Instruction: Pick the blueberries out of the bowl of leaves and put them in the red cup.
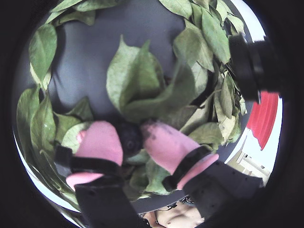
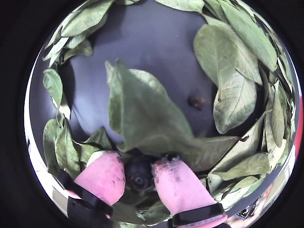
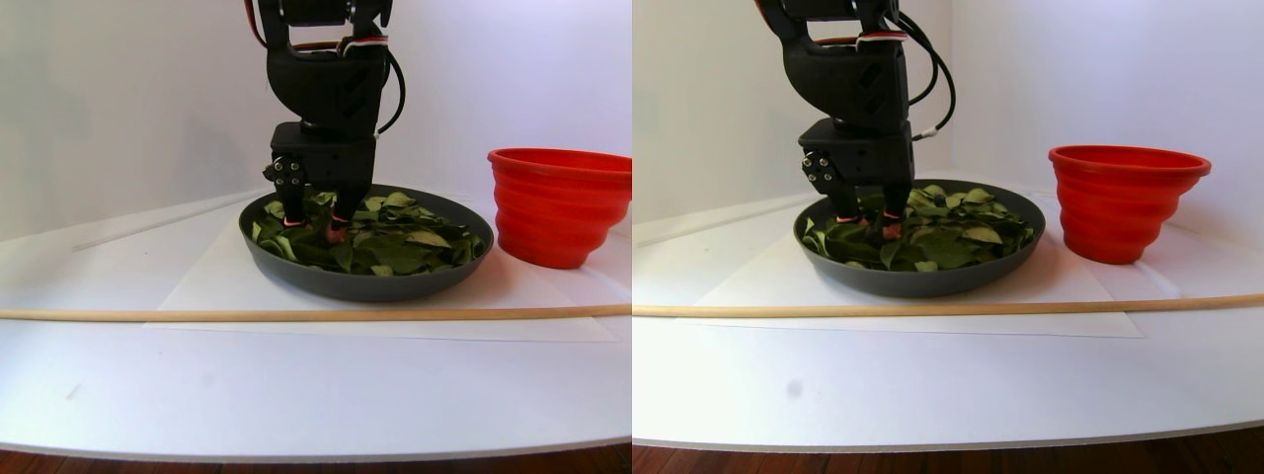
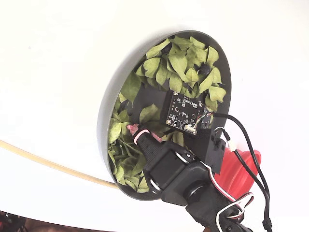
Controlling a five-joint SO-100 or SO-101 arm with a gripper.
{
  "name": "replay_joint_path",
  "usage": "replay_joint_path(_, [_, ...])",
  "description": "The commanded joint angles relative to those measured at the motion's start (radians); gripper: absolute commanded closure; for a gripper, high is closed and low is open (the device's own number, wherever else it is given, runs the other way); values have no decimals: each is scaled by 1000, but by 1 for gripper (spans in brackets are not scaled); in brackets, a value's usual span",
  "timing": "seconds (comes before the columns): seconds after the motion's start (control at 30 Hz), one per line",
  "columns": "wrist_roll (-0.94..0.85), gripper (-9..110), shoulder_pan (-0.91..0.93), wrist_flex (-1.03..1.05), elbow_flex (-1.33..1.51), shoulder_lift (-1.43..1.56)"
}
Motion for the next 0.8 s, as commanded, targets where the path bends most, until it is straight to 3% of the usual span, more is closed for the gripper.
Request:
replay_joint_path(0.0, [-9,92,14,5,-31,107])
replay_joint_path(0.77, [-32,92,40,141,-37,288])
